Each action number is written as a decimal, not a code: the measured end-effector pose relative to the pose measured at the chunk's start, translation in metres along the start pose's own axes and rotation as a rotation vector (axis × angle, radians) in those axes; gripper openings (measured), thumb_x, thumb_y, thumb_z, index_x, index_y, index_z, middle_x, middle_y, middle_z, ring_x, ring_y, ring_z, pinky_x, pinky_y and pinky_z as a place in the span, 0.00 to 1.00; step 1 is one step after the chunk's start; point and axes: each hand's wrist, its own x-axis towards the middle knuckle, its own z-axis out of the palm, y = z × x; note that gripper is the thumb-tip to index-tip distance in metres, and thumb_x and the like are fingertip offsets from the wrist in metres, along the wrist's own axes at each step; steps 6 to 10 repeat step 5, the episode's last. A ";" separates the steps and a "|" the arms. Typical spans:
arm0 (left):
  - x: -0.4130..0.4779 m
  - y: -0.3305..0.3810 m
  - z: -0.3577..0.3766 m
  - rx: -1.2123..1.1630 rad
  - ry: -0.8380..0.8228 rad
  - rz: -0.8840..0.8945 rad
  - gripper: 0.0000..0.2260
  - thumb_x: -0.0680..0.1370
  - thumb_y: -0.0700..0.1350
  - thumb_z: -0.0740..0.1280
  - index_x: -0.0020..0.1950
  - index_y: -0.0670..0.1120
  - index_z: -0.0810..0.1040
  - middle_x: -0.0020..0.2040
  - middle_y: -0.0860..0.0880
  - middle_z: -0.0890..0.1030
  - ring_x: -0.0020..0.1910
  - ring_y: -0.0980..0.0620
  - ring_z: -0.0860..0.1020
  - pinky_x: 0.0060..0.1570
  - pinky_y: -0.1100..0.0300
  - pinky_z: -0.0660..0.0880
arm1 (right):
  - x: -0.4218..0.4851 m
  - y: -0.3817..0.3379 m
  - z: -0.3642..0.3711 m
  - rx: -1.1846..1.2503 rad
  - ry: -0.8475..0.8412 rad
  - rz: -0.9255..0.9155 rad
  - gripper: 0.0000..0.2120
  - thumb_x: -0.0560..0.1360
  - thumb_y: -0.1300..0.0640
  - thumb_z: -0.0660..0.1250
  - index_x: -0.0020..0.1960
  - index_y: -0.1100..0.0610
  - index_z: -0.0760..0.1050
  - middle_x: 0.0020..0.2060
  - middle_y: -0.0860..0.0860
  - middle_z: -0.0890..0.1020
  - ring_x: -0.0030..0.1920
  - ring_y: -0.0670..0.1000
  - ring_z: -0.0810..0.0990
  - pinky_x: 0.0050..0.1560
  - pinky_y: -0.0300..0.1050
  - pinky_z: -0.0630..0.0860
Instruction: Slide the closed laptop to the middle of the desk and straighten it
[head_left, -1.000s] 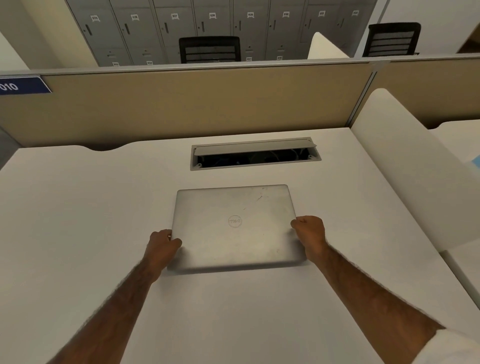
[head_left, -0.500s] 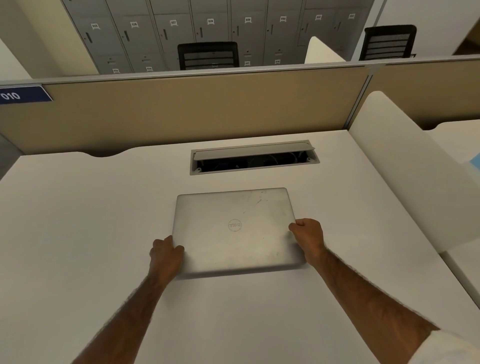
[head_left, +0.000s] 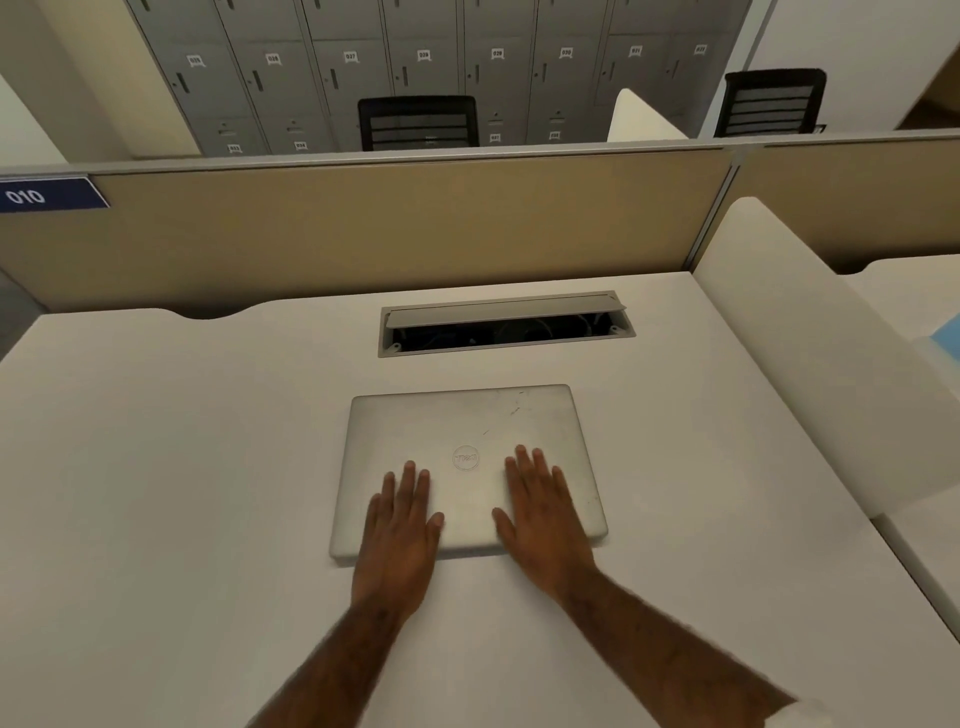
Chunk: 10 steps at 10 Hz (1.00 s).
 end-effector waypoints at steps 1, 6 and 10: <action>-0.003 0.000 0.009 0.038 -0.024 0.049 0.29 0.84 0.57 0.43 0.82 0.51 0.37 0.83 0.54 0.36 0.84 0.51 0.37 0.82 0.53 0.37 | -0.004 -0.012 0.008 -0.061 -0.033 -0.065 0.33 0.84 0.43 0.48 0.84 0.59 0.52 0.84 0.56 0.51 0.84 0.58 0.47 0.83 0.57 0.44; 0.039 0.025 -0.052 0.123 0.017 0.037 0.32 0.78 0.66 0.32 0.79 0.55 0.29 0.81 0.53 0.28 0.82 0.51 0.32 0.75 0.58 0.26 | 0.025 -0.035 -0.033 -0.169 0.132 -0.028 0.37 0.75 0.33 0.64 0.72 0.58 0.77 0.73 0.56 0.77 0.74 0.56 0.75 0.76 0.51 0.45; 0.039 0.025 -0.052 0.123 0.017 0.037 0.32 0.78 0.66 0.32 0.79 0.55 0.29 0.81 0.53 0.28 0.82 0.51 0.32 0.75 0.58 0.26 | 0.025 -0.035 -0.033 -0.169 0.132 -0.028 0.37 0.75 0.33 0.64 0.72 0.58 0.77 0.73 0.56 0.77 0.74 0.56 0.75 0.76 0.51 0.45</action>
